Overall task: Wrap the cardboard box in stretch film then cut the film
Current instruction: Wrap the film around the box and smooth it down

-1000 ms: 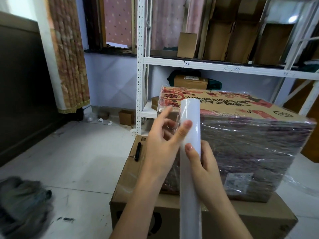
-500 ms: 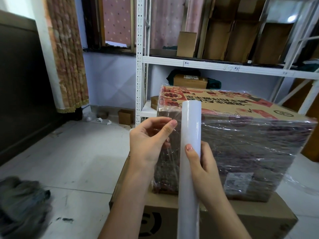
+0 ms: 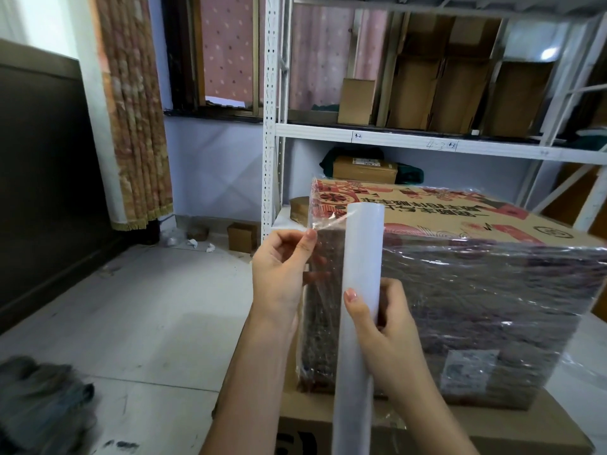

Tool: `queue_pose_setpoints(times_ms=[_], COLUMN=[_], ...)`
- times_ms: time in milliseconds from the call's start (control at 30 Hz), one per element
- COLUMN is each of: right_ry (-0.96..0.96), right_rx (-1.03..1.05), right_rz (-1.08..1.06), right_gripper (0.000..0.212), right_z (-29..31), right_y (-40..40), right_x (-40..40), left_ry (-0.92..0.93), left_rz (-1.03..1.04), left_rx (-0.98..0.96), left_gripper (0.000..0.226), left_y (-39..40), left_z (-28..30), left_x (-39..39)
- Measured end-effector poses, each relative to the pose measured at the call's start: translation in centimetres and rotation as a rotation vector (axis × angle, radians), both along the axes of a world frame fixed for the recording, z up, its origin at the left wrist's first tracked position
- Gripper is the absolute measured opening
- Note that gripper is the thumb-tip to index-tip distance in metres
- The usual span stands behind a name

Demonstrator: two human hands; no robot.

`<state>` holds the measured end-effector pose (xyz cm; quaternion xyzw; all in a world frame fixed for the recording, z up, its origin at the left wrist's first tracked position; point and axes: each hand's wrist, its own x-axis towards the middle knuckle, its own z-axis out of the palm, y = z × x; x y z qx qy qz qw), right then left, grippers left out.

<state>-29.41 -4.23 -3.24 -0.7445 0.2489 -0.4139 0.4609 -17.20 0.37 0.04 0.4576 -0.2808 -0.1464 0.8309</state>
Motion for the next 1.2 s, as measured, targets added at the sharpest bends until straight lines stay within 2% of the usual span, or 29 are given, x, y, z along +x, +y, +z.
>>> queue_pose_setpoints(times_ms=[100,167,333,467,533,733,867,1000,1200], right_ry=[0.021,-0.024,-0.036,-0.015,-0.030,-0.068,-0.090,-0.068,-0.054], right_rx=[-0.024,-0.014,-0.051,-0.040,-0.027,0.003,0.020,-0.006,0.001], right_rz=[-0.043,-0.088,-0.122,-0.156,-0.173,-0.186,-0.212,-0.286,-0.316], right_gripper=[0.032,0.037,0.046,0.028,0.026,0.038,0.051,0.052,0.048], right_z=[0.1,0.0,-0.2,0.4,0.5,0.5,0.3,0.3,0.0], right_y=[0.0,0.1,-0.3,-0.5,-0.5,0.1,1.2,1.2,1.2], right_x=[0.7,1.3,2.1,2.1,2.1,2.5,3.2,3.6,3.6], left_ry=[-0.142,-0.157,-0.034,0.029,0.029,0.133,0.136,0.107,0.230], left_rz=[0.161,0.185,0.155,0.150,0.159,0.158,0.183,0.178,0.040], left_rx=[0.040,0.040,-0.006,-0.089,-0.088,-0.082,-0.058,-0.028,0.037], left_gripper=[0.005,0.011,0.009,0.004,0.004,0.011,0.010,0.008,0.011], left_y=[-1.0,-1.4,-1.5,-1.5,-1.8,-2.4,-2.9,-3.4,-3.1], left_z=[-0.4,-0.7,-1.0,-1.0,-1.0,-1.0,-0.9,-0.4,0.2], left_x=[0.5,0.6,1.1,1.4,1.4,1.9,2.3,2.6,2.5])
